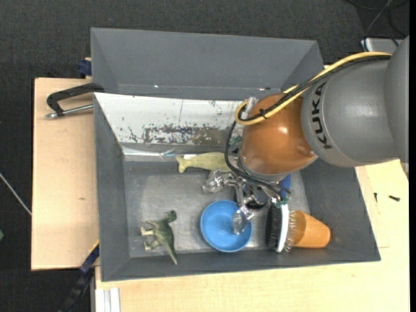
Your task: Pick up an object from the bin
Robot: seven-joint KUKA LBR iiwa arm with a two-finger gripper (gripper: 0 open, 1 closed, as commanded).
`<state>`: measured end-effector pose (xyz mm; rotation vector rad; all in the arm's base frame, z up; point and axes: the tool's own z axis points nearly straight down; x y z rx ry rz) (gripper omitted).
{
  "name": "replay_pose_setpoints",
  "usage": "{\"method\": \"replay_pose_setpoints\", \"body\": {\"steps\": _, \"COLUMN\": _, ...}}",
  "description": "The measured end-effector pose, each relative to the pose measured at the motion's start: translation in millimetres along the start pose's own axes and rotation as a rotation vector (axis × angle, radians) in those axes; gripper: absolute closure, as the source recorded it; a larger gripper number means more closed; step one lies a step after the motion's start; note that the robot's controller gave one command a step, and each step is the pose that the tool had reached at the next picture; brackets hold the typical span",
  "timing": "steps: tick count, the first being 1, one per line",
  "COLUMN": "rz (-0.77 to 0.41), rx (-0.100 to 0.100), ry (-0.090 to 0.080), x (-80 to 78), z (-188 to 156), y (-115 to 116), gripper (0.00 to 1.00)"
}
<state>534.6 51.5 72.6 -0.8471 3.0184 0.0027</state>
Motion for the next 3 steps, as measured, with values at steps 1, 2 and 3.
{"method": "replay_pose_setpoints", "body": {"steps": 1, "rz": 0.001, "rx": 0.000, "ry": 0.002, "x": -1.8, "z": -2.0, "y": 0.3, "gripper": 0.00}}
{"method": "replay_pose_setpoints", "body": {"steps": 2, "rz": 0.002, "rx": 0.000, "ry": -0.007, "x": -5.6, "z": -5.4, "y": 1.0, "gripper": 1.00}}
{"method": "replay_pose_setpoints", "body": {"steps": 3, "rz": 0.003, "rx": -0.002, "ry": 0.003, "x": -7.5, "z": -10.0, "y": 2.0, "gripper": 1.00}}
